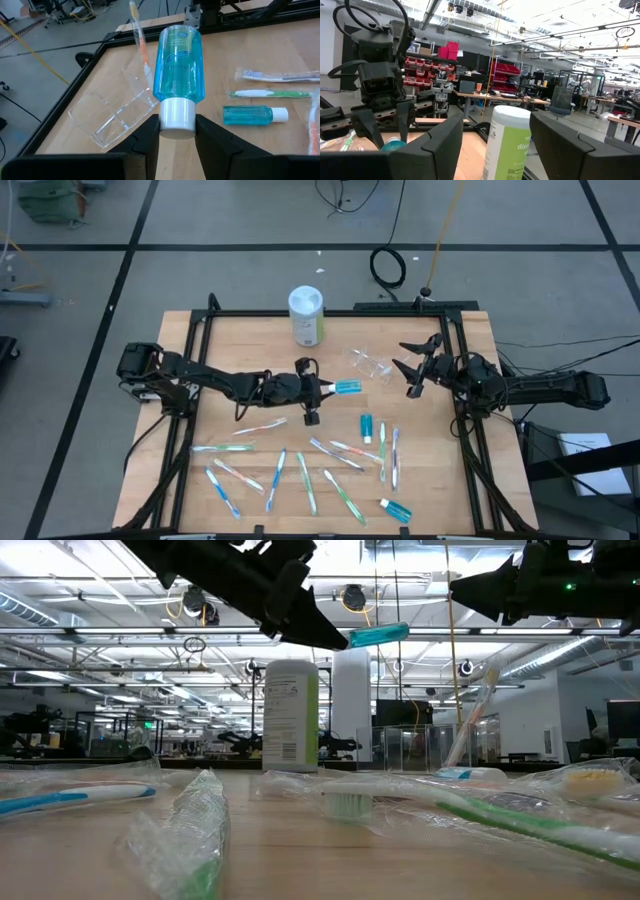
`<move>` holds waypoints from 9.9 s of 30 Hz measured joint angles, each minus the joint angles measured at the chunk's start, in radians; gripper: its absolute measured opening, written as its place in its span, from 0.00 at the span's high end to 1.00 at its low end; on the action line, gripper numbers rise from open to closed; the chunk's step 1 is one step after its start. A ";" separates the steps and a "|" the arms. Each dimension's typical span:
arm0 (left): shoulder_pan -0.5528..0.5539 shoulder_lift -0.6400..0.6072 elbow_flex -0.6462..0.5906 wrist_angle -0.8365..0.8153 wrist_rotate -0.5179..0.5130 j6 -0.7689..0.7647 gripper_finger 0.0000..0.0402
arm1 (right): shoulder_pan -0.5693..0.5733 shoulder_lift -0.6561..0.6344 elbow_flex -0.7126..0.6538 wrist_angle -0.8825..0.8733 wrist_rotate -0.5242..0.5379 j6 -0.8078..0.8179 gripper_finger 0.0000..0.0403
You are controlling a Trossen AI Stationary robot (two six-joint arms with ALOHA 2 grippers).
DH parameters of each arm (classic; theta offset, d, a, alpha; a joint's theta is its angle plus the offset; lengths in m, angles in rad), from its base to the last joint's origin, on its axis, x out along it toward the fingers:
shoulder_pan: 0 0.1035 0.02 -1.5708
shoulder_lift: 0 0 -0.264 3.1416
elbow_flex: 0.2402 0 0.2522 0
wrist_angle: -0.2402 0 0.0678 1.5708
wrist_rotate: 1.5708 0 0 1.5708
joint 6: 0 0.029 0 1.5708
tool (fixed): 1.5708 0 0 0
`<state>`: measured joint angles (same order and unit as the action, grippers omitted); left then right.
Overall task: Pick & Place toothbrushing station
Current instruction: Put the blue mouthwash into the transparent organizer
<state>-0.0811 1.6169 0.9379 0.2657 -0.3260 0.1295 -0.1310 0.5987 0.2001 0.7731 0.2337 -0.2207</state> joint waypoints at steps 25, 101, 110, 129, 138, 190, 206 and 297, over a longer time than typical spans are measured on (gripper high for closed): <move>0.000 0.000 0.000 0.001 0.001 -0.003 0.72 | 0.000 0.000 0.000 0.000 0.000 0.000 0.45; -0.018 0.000 0.070 0.005 0.014 -0.086 0.72 | 0.435 0.388 0.194 -0.248 0.199 -0.009 0.45; 0.020 0.000 0.241 -0.311 0.013 -0.273 0.72 | 0.441 0.585 0.332 -0.279 0.239 -0.247 0.45; 0.082 0.000 0.317 -0.530 0.101 -0.715 0.72 | 0.374 0.823 0.356 -0.024 0.494 -0.591 0.45; 0.082 0.000 0.317 -0.590 0.087 -0.811 0.72 | 0.369 0.840 0.356 0.041 0.420 -0.641 0.45; 0.084 0.000 0.315 -0.510 0.221 -0.619 0.72 | 0.263 0.838 0.354 0.076 0.216 -0.711 0.79; 0.083 0.000 0.317 -0.455 0.148 -0.292 0.48 | 0.268 0.841 0.352 -0.008 0.227 -0.490 0.79; -0.047 0.148 0.316 0.118 0.247 0.156 0.45 | 0.499 0.364 0.354 -0.396 0.153 0.193 0.79</move>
<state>-0.1283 1.7647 1.2537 0.3836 -0.0789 0.2859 0.3683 0.9623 0.5537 0.3776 0.3871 -0.0275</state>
